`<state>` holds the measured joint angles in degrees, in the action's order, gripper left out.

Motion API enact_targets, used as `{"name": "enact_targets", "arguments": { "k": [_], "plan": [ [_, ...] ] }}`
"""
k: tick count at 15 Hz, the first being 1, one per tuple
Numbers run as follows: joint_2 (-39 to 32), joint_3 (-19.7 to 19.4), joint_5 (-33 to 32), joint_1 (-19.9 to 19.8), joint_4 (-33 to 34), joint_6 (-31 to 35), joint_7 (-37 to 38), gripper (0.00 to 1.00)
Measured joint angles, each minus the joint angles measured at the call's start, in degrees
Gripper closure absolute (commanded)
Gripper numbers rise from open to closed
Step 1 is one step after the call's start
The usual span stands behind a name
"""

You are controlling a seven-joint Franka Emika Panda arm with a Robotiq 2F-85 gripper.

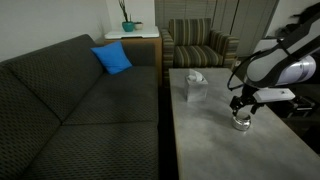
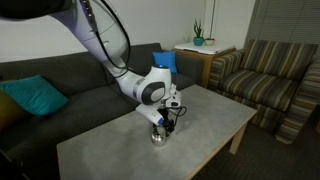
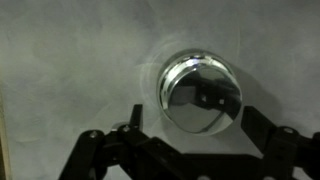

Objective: Uncover the silver bottle and put the lid on the table

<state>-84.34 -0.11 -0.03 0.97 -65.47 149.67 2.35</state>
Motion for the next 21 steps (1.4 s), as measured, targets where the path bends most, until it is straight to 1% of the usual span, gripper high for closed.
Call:
{"name": "enact_targets", "arguments": {
  "k": [3,8,16,21],
  "plan": [
    [0.0,1.2,0.06,-0.77,0.22,-2.1,-0.65,0.0],
    [0.0,1.43,0.07,-1.25,0.26,-3.73,-1.04,0.0],
    [-0.01,2.94,0.19,-1.66,0.26,-5.8,-2.74,0.0],
    [-0.01,3.1,0.2,-1.61,0.26,-5.97,-2.96,0.0]
  ]
}}
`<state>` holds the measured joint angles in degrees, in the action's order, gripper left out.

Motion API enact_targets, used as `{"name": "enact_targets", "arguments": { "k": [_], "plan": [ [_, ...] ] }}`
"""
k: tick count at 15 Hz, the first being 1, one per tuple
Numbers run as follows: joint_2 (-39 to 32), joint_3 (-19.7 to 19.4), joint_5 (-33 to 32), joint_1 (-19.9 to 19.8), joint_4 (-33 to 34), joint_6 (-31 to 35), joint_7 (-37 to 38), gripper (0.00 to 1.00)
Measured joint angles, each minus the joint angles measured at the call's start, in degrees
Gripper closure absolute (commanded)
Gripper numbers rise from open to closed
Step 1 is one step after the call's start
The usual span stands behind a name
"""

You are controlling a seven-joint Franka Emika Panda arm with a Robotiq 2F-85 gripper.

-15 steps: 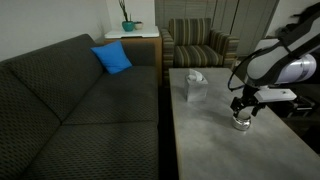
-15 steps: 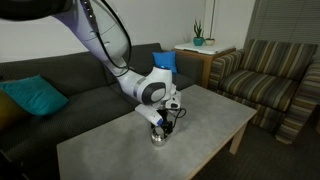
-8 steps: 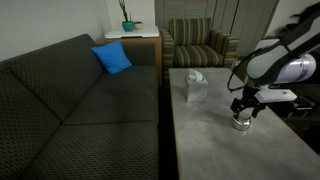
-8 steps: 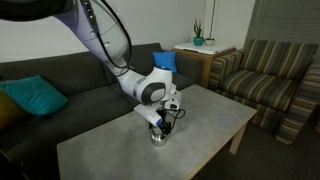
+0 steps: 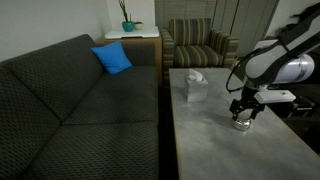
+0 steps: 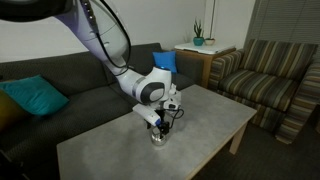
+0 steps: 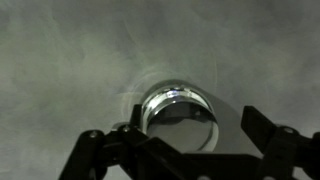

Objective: Uncover the silver bottle and put the lid on the table

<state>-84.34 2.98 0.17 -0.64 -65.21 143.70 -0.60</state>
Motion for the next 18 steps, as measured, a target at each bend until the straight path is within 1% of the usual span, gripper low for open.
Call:
{"name": "enact_targets", "arguments": {
  "k": [5,7,8,10,11,13,14,15,17,18],
  "plan": [
    [0.0,-0.02,0.0,0.0,-0.01,0.22,0.0,0.0],
    [-0.01,-0.23,0.0,0.09,-0.06,0.44,0.01,0.07],
    [-0.02,-0.39,-0.01,0.17,-0.1,0.5,0.04,0.05],
    [-0.05,-0.76,-0.01,0.34,-0.21,0.59,0.14,0.08],
    [-0.06,-0.89,-0.01,0.4,-0.27,0.63,0.16,0.19],
    [-0.07,-1.02,-0.02,0.49,-0.34,0.77,0.22,0.34],
    [-0.08,-1.07,-0.02,0.54,-0.36,0.98,0.3,0.21],
    [-0.08,-1.17,-0.02,0.62,-0.37,1.34,0.49,0.1],
    [-0.08,-1.4,-0.02,0.79,-0.41,2.57,1.15,0.18],
    [-0.08,-1.47,-0.02,0.85,-0.42,3.16,1.42,0.2]
  ]
}}
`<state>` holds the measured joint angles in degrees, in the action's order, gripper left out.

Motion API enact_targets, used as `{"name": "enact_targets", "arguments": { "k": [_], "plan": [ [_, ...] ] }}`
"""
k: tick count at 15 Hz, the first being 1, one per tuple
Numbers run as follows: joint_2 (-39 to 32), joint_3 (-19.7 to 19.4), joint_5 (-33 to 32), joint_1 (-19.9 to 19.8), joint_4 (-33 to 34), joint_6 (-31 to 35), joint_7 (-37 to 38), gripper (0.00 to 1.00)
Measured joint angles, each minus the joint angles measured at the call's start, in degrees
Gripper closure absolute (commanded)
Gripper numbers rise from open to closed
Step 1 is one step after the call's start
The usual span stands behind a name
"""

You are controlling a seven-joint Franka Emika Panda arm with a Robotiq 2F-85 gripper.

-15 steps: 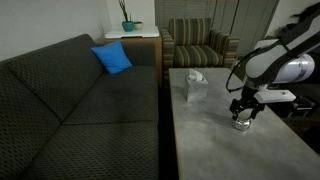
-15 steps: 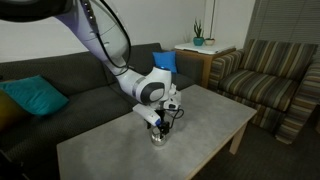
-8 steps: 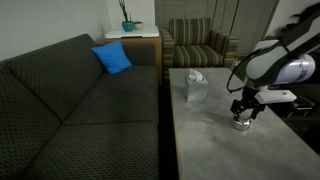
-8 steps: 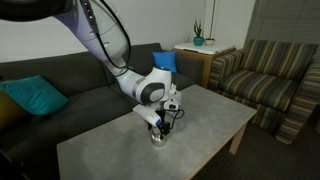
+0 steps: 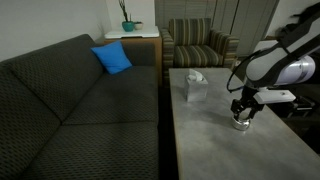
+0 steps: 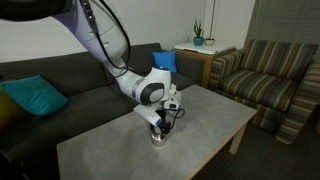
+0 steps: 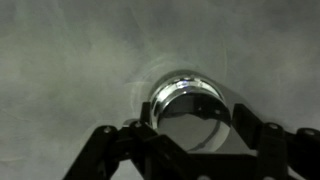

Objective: Uncover the silver bottle and put the lid on the table

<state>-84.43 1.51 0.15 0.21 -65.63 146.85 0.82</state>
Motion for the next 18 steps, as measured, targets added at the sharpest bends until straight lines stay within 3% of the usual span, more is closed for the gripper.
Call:
{"name": "enact_targets", "arguments": {
  "k": [2,3,4,7,8,10,18],
  "plan": [
    [0.0,-0.28,0.0,0.19,-0.02,1.08,0.49,0.06],
    [0.0,-0.46,0.0,0.3,-0.05,1.57,0.78,0.18],
    [0.0,-0.59,0.0,0.37,-0.08,1.86,1.02,0.38],
    [0.0,-0.87,0.0,0.51,-0.24,2.23,1.33,0.51],
    [0.01,-0.92,0.0,0.57,-0.31,2.31,1.5,0.47],
    [0.01,-0.97,-0.01,0.63,-0.32,2.35,1.61,0.56],
    [0.03,-2.04,-0.4,1.79,-0.22,2.36,1.63,0.56]
  ]
}}
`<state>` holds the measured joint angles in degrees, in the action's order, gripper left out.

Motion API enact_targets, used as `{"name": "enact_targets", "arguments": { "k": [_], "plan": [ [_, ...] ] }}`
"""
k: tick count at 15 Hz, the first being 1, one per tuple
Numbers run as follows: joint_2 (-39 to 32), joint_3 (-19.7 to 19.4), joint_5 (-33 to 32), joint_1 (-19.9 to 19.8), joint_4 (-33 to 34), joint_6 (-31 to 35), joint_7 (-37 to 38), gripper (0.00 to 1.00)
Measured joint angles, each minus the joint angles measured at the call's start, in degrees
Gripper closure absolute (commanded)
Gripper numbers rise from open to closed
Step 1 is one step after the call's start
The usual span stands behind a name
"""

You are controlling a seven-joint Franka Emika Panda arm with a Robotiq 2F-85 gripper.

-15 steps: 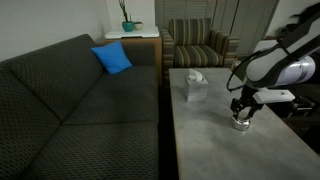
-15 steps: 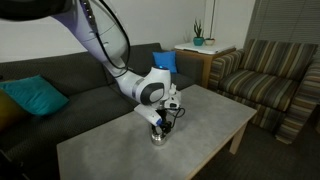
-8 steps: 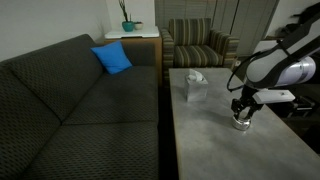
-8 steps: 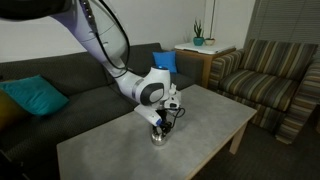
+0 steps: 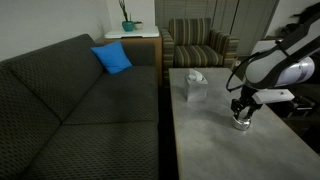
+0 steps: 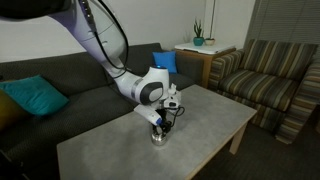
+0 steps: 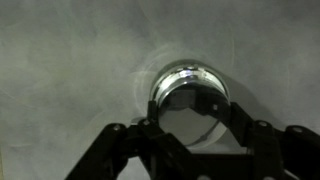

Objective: Uncover the silver bottle and put the lid on the table

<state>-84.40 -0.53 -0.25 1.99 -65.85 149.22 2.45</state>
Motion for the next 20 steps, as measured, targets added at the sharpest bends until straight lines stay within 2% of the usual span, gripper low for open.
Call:
{"name": "enact_targets", "arguments": {
  "k": [8,20],
  "plan": [
    [0.0,-2.03,-0.19,1.9,0.84,0.0,1.28,0.56],
    [0.38,-0.77,-0.3,3.1,2.36,-1.2,-1.09,0.56]
  ]
}}
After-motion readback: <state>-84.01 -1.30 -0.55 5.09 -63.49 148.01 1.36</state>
